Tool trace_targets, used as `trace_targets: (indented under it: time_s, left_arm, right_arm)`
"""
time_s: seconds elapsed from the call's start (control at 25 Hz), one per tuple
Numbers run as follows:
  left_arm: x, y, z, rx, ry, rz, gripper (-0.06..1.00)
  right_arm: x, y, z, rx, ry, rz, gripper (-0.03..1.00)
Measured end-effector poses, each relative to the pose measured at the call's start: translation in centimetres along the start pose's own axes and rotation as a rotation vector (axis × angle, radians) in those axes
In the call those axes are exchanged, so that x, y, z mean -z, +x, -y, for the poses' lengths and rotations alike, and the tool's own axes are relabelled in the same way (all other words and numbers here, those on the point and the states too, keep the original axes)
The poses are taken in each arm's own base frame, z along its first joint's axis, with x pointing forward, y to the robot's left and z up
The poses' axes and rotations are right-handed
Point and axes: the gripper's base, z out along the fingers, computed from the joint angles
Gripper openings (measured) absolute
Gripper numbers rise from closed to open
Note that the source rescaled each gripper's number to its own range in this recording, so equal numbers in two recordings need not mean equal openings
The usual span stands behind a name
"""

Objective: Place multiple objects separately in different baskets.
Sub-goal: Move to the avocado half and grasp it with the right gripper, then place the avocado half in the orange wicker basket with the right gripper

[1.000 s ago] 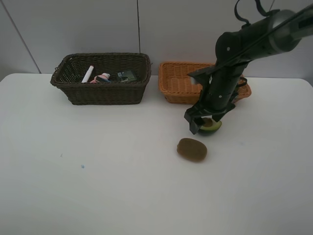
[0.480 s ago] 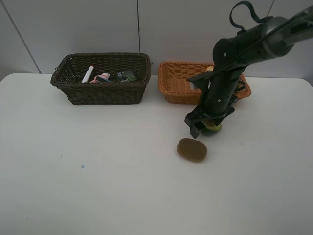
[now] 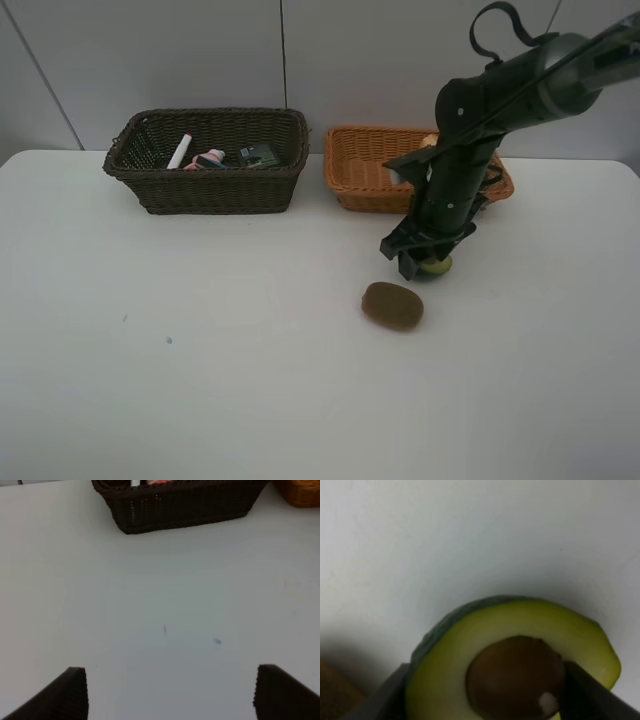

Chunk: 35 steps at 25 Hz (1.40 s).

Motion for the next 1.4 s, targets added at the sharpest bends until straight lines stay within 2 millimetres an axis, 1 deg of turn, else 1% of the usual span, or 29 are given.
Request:
trace_targets:
  time_s: [0.36,0.44,0.52,0.6,0.72,0.84,0.96,1.04,1.12,1.2,1.32,1.36,1.4]
  left_arm:
    - [0.0,0.0,0.0,0.000,0.000,0.000,0.80]
    - [0.0,0.0,0.0,0.000,0.000,0.000,0.80]
    - [0.0,0.0,0.0,0.000,0.000,0.000,0.80]
    - [0.0,0.0,0.0,0.000,0.000,0.000,0.80]
    - [0.0,0.0,0.0,0.000,0.000,0.000,0.80]
    - [0.0,0.0,0.0,0.000,0.000,0.000,0.80]
    - [0.0,0.0,0.0,0.000,0.000,0.000,0.80]
    - [0.0,0.0,0.0,0.000,0.000,0.000,0.80]
    - [0.0,0.0,0.0,0.000,0.000,0.000,0.80]
    - [0.0,0.0,0.0,0.000,0.000,0.000,0.80]
    - [0.0,0.0,0.0,0.000,0.000,0.000,0.80]
    - [0.0,0.0,0.0,0.000,0.000,0.000,0.80]
    - [0.0,0.0,0.0,0.000,0.000,0.000,0.80]
  right_arm:
    - [0.1,0.3,0.0,0.000,-0.004,-0.036,0.18]
    - [0.2,0.5,0.0,0.000,-0.005,-0.051,0.18]
    - [1.0,0.7,0.0,-0.005,-0.003,-0.055,0.18]
    - [2.4,0.9,0.2,-0.008,0.011,-0.038,0.18]
    - [5.8,1.0,0.5,-0.013,0.034,0.033,0.18]
    - [9.4,0.5,0.9,-0.021,0.060,0.135,0.18]
    - [11.9,-0.7,1.5,-0.017,0.105,0.219,0.18]
    - [13.0,-2.0,2.0,-0.013,0.133,0.266,0.18]
    - [13.4,-3.6,2.4,-0.012,0.152,0.300,0.18]
    - [12.9,-5.5,2.7,-0.014,0.157,0.319,0.18]
    - [11.1,-8.1,3.0,-0.013,0.159,0.323,0.18]
    - [10.2,-8.8,3.1,-0.012,0.159,0.315,0.18]
    - [9.8,-9.4,3.1,-0.012,0.159,0.318,0.18]
